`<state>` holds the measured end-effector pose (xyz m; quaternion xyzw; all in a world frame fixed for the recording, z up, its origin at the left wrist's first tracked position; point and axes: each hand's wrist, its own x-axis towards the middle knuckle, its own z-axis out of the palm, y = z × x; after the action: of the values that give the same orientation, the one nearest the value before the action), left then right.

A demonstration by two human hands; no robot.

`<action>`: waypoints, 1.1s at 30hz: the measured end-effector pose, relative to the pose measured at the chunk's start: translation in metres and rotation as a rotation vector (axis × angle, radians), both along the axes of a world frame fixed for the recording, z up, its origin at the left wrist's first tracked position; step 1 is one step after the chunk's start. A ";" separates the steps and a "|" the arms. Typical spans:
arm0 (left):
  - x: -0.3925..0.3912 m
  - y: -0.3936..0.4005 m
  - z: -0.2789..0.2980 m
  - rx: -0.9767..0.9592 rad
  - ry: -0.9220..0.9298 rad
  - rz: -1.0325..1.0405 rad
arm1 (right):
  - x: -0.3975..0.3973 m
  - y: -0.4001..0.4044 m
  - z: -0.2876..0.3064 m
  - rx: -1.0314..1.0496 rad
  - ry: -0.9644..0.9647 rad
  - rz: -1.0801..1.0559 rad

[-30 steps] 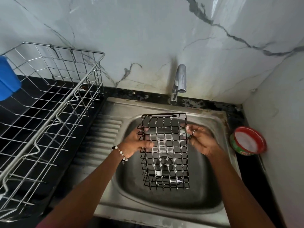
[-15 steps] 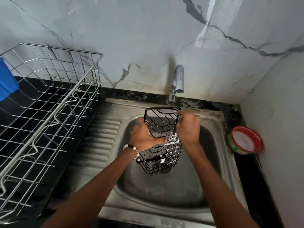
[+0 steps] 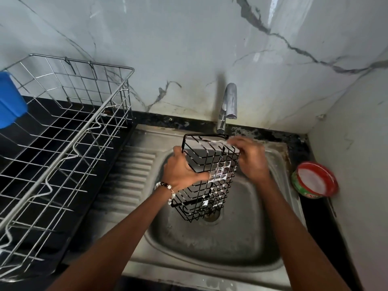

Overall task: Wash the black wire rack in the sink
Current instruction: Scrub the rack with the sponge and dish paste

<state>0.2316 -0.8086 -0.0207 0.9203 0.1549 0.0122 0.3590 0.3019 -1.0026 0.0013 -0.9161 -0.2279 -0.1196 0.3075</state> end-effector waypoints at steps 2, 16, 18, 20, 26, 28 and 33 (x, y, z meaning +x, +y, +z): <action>-0.001 0.000 0.000 -0.003 0.010 0.002 | 0.004 -0.003 -0.004 0.025 0.081 -0.188; 0.004 -0.013 0.005 0.006 -0.008 -0.028 | -0.038 0.057 0.018 -0.129 -0.246 0.337; 0.006 -0.012 0.006 -0.012 -0.015 -0.084 | -0.027 0.054 0.016 -0.038 -0.195 0.304; 0.009 -0.013 0.011 -0.063 -0.010 -0.114 | -0.016 0.055 0.015 0.182 -0.097 0.182; 0.016 -0.014 0.022 -0.413 -0.019 -0.086 | -0.002 0.046 0.003 0.361 0.004 0.024; 0.017 -0.014 0.017 -0.524 -0.045 -0.008 | -0.002 0.047 0.002 0.351 -0.002 0.019; 0.020 -0.025 0.009 -0.599 -0.081 0.124 | -0.004 0.044 -0.004 0.041 -0.161 0.103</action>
<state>0.2520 -0.8334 -0.0116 0.7611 0.1931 0.0243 0.6187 0.2977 -0.9584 -0.0028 -0.8840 -0.2962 -0.1816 0.3127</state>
